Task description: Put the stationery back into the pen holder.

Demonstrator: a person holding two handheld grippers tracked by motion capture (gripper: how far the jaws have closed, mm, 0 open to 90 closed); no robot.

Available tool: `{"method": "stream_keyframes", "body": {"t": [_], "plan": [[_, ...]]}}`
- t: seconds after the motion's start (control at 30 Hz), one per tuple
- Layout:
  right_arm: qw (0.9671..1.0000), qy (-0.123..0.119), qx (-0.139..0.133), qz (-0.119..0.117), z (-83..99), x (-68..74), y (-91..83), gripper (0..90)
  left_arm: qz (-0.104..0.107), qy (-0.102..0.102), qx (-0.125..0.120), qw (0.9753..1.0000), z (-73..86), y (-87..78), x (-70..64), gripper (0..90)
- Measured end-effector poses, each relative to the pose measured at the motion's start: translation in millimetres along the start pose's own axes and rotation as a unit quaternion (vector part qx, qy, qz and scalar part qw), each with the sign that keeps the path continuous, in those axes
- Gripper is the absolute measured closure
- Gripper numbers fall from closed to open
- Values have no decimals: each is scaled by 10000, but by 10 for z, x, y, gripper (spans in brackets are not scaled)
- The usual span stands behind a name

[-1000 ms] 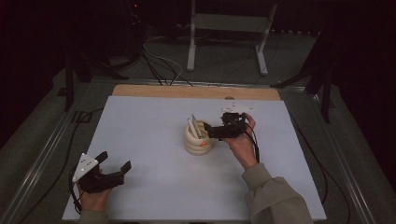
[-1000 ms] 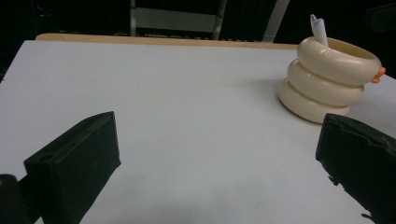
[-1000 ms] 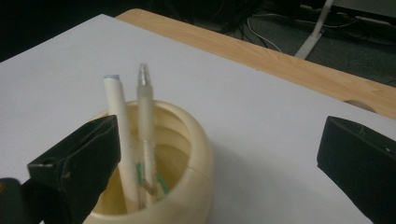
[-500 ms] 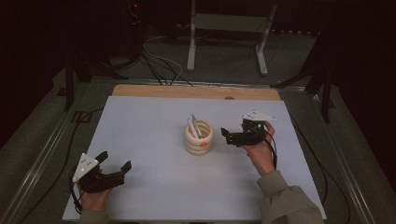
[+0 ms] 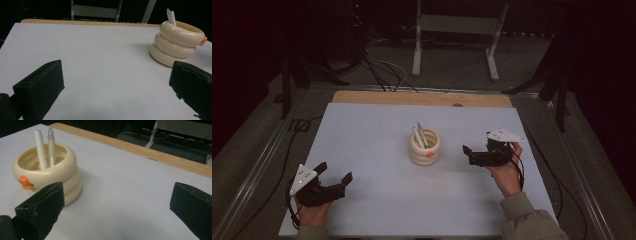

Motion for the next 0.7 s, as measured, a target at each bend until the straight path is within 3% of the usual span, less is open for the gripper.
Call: {"method": "stream_keyframes", "body": {"t": [0.2,0.4,0.7], "plan": [[9999,-88,-102,98,115,-88,-147,0,-43,-34,-33,10000,-3,-22,21,1],[9997,33,-151,199,267,-171,-251,0,-83,-14,-71,9999,-15,-43,38,1],[9995,250,-183,102,537,-250,-362,0,-147,54,-110,9998,-31,-67,52,1]]}}
Point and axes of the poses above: each handheld gripper's, and its own axes: y roughly forward along the jaws, z roughly out of its underside, x roughly to its left, the point moved 3 cm from there along y, roughly forward along the jaws, and after that the axes turned 15 degrees about y, right-handed, at the moved point
